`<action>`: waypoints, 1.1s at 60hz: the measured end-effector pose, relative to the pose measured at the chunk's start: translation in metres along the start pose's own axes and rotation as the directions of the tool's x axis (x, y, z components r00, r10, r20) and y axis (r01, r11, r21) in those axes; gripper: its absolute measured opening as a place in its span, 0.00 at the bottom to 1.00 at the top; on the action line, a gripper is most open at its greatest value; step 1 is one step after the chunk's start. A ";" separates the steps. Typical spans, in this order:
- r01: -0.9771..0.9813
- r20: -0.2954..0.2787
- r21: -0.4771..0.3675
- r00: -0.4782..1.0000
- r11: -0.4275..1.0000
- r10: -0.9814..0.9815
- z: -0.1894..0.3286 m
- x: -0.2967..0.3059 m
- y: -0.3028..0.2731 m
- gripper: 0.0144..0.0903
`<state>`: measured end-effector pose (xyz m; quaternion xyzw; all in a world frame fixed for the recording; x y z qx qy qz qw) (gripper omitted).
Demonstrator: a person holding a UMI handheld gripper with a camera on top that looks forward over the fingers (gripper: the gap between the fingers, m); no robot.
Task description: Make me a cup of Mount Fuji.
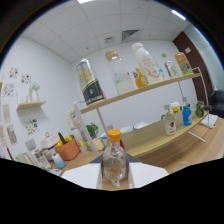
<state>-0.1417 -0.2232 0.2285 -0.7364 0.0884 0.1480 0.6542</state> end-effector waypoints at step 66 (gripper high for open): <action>0.263 0.004 -0.496 0.954 0.827 -0.301 0.027 0.009 0.225 0.31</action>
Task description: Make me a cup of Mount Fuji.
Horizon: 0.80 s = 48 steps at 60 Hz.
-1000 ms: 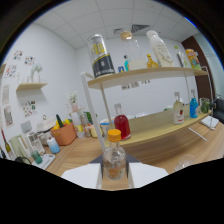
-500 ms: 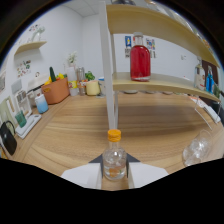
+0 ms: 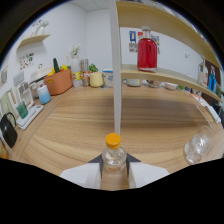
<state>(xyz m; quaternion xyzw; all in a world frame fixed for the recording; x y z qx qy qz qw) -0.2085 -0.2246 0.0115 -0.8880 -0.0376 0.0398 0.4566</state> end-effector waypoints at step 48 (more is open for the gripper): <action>-0.034 -0.080 0.171 0.996 0.985 0.048 -0.168 0.166 -0.031 0.92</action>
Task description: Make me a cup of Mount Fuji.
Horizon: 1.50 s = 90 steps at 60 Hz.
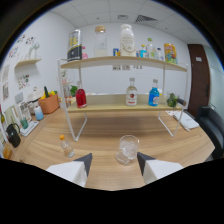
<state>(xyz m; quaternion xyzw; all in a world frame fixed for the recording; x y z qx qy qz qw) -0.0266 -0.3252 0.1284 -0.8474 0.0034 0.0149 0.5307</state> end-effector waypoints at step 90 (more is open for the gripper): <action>-0.040 -0.026 0.097 0.999 0.994 0.043 0.096 0.149 -0.096 0.29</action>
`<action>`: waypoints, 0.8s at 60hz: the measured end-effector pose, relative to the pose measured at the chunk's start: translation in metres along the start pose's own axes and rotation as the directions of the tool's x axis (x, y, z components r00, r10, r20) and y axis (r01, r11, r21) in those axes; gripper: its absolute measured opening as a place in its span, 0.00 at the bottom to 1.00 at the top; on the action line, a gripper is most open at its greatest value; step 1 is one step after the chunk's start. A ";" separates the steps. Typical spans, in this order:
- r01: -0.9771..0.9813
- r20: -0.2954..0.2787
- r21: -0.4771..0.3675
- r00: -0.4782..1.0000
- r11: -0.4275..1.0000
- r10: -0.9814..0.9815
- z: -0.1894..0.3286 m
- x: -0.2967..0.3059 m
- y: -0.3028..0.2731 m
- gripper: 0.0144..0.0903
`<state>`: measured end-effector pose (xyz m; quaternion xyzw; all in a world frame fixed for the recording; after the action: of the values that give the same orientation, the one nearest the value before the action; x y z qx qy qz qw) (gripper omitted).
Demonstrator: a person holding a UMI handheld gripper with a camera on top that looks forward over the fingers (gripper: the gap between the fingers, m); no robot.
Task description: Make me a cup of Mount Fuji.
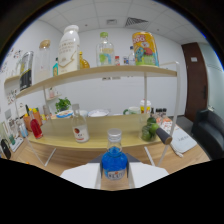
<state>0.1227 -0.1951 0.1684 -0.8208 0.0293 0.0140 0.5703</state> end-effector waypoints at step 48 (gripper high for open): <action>0.966 -0.100 -0.250 -0.088 -0.060 -0.991 0.008 0.003 0.055 0.29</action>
<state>0.1223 -0.2066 0.1139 -0.6038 -0.5051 -0.5073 0.3506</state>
